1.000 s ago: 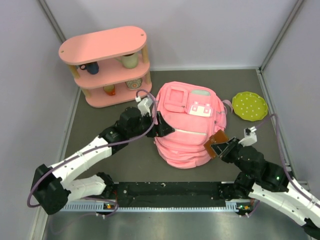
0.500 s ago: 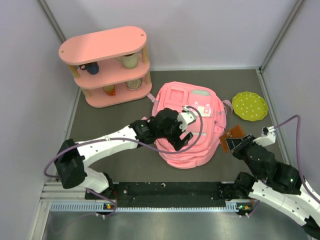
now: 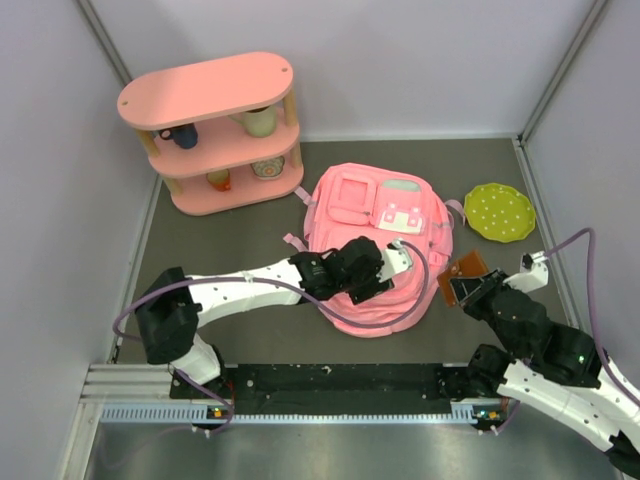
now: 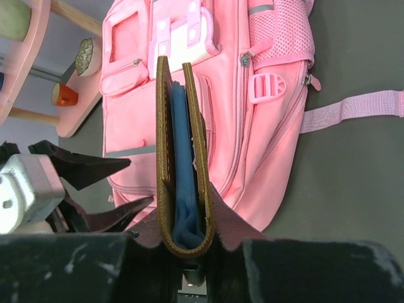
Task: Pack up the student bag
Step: Adjust the student bag at the center of the board.
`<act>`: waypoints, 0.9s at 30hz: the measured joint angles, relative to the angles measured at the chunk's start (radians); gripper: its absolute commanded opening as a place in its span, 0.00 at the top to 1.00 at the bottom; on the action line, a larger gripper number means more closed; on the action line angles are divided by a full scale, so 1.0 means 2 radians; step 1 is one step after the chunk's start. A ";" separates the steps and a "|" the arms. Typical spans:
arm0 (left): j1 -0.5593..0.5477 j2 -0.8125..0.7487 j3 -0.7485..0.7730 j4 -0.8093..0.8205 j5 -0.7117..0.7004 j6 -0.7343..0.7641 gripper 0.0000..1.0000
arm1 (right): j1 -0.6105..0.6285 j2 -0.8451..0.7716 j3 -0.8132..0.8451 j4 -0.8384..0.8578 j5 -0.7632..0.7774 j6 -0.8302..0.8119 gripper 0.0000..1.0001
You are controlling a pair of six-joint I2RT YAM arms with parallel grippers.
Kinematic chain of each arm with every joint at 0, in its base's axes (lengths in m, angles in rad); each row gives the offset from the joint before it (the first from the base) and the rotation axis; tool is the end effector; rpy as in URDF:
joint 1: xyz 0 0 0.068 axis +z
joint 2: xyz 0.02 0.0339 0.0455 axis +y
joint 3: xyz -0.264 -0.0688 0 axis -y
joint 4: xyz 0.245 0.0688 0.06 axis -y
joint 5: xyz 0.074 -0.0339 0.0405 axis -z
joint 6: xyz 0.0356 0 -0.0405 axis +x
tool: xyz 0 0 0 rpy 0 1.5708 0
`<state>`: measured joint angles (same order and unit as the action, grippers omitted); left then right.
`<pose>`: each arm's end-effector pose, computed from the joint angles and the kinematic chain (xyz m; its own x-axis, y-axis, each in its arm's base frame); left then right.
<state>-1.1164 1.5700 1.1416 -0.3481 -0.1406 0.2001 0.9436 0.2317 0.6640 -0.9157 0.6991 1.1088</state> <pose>0.1561 -0.3083 0.2537 -0.1333 0.7213 -0.6796 0.8900 0.3888 0.2380 0.0479 0.0271 0.2842 -0.3770 0.6474 -0.6624 0.1170 0.7427 0.6593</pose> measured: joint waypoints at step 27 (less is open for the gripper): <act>-0.012 0.035 0.009 0.001 0.002 0.027 1.00 | 0.000 0.000 -0.001 0.002 -0.007 0.010 0.99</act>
<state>-1.1400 1.6390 1.1599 -0.3462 -0.1364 0.2535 0.9436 0.2317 0.6617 -0.9127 0.6857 1.1278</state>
